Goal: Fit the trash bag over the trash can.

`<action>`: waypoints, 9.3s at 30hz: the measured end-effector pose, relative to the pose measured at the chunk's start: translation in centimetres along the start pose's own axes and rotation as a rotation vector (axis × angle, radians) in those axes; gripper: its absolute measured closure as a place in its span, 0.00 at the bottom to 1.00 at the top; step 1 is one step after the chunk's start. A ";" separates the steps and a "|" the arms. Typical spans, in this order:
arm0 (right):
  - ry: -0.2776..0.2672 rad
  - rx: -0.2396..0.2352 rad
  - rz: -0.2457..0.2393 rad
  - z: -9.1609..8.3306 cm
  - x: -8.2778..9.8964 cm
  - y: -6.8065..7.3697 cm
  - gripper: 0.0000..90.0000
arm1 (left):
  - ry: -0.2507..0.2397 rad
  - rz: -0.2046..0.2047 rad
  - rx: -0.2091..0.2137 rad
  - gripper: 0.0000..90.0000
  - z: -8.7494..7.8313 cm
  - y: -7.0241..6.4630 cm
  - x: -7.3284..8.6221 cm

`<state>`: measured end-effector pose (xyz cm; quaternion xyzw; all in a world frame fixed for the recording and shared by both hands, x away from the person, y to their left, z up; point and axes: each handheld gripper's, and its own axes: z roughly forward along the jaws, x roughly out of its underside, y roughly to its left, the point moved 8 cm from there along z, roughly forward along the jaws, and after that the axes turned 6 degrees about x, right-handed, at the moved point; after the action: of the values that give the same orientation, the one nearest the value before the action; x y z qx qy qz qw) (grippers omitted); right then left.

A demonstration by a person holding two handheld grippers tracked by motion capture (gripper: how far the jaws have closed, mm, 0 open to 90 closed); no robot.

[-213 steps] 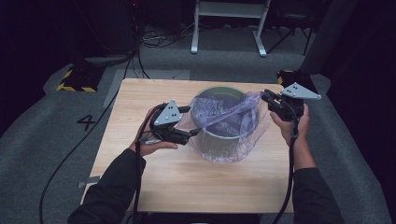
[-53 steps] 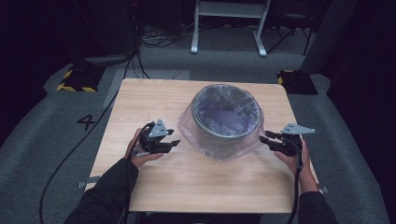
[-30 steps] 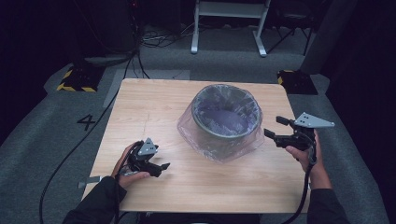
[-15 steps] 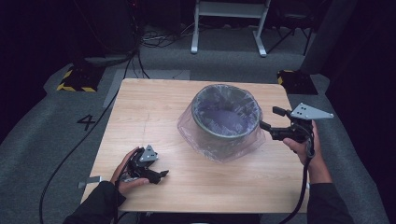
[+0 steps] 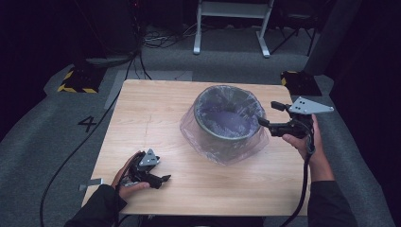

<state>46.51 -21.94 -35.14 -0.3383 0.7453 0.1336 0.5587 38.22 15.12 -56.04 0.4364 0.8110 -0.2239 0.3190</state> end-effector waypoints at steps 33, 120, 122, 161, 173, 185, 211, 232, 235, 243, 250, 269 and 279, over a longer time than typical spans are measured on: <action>0.084 -0.002 -0.017 5.7 -2.3 0.7 0.25 | 0.008 0.003 0.003 0.14 0.1 0.0 0.0; 0.411 -0.016 -0.099 9.3 -1.1 3.5 0.24 | 0.007 0.011 0.012 0.14 0.1 0.1 0.0; 0.392 -0.009 -0.091 9.2 -1.2 3.4 0.24 | 0.007 0.011 0.011 0.14 0.1 0.1 0.0; 0.220 -0.062 -0.060 3.9 -2.5 4.4 0.23 | 0.007 0.011 0.011 0.14 0.1 0.1 0.0; 0.214 -0.060 -0.080 2.4 -1.7 4.8 0.22 | 0.007 0.011 0.011 0.14 0.1 0.1 0.0; 0.207 -0.059 -0.118 1.1 -1.4 5.7 0.22 | 0.007 0.011 0.012 0.13 0.1 0.1 0.0; 0.228 -0.045 -0.145 -0.9 1.4 6.0 0.22 | 0.007 0.010 0.011 0.14 0.1 0.1 0.0; 0.305 -0.030 -0.139 -0.9 5.3 5.4 0.22 | 0.007 0.011 0.012 0.13 0.1 0.1 0.0; 0.307 -0.012 -0.136 -0.8 5.9 5.2 0.22 | 0.007 0.011 0.011 0.13 0.1 0.1 0.0; 0.359 0.016 -0.138 -0.5 8.0 4.8 0.22 | 0.006 0.010 0.011 0.14 0.1 0.1 0.0; 0.413 0.028 -0.149 0.2 10.2 5.0 0.22 | 0.007 0.011 0.011 0.14 0.1 0.1 0.0; 0.478 0.004 -0.120 0.7 14.4 5.7 0.22 | 0.007 0.010 0.010 0.14 0.1 0.1 0.0; 0.502 -0.006 -0.076 0.2 16.9 5.7 0.22 | 0.007 0.011 0.011 0.13 0.1 0.1 0.0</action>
<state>40.48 -23.57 -51.81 -0.3902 0.8471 0.0265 0.3596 38.34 15.05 -56.11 0.4432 0.8085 -0.2250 0.3151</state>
